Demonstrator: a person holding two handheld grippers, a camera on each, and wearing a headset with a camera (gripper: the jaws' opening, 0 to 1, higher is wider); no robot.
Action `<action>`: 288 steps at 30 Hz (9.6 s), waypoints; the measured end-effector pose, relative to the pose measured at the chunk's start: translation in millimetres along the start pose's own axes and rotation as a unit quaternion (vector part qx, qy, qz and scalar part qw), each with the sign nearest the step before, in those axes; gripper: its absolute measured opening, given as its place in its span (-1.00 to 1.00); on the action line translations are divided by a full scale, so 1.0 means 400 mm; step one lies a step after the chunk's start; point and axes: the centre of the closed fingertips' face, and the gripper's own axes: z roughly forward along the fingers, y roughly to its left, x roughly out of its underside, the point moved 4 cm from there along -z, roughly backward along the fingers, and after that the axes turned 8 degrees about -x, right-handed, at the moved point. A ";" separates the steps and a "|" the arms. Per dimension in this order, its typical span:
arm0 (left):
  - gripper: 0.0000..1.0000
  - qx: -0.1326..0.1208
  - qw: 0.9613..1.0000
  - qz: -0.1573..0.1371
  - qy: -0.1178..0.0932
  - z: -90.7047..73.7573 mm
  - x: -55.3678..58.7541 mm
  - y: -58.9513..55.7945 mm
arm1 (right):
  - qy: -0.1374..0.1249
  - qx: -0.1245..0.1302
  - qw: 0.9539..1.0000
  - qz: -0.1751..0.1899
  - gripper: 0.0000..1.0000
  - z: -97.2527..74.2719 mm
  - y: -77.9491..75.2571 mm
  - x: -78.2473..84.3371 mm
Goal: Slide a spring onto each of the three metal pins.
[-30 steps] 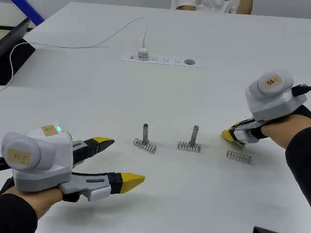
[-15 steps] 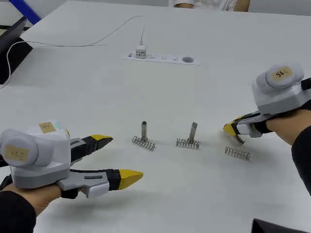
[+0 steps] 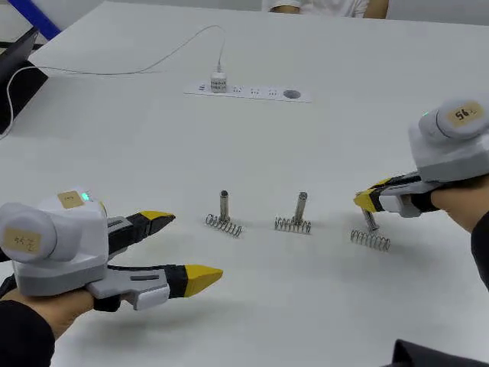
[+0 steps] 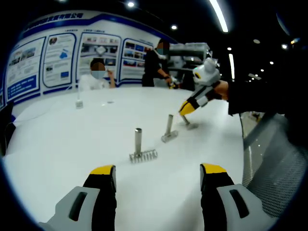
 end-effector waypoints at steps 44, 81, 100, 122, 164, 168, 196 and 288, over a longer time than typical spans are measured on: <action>0.44 0.008 1.000 0.012 -0.002 0.000 -0.020 -0.018 | -0.015 0.004 1.000 -0.017 -0.82 -0.080 0.027 0.047; 0.44 0.014 1.000 0.013 -0.002 0.000 -0.020 -0.031 | 0.055 -0.043 0.995 -0.073 -0.69 -0.055 0.041 0.121; 0.41 0.023 1.000 0.010 0.008 0.004 -0.007 -0.045 | 0.108 -0.073 0.985 -0.115 -0.70 -0.022 0.041 0.149; 0.24 0.068 0.997 0.034 0.024 0.021 -0.007 -0.095 | 0.130 -0.090 0.980 -0.119 -0.77 -0.021 0.057 0.147; -0.12 0.180 0.973 0.132 0.055 0.164 -0.046 -0.207 | 0.125 -0.170 0.950 -0.229 -0.77 -0.015 0.255 0.070; -0.17 0.184 0.972 0.138 0.054 0.166 -0.048 -0.215 | 0.123 -0.178 0.946 -0.240 -0.77 -0.013 0.276 0.060; -0.76 0.207 0.959 0.188 0.045 0.161 -0.041 -0.245 | 0.129 -0.201 0.927 -0.290 -0.77 -0.021 0.341 0.025; 0.02 0.145 0.983 0.112 0.030 0.104 -0.043 -0.162 | 0.048 -0.127 0.962 -0.237 -0.76 -0.144 0.219 -0.067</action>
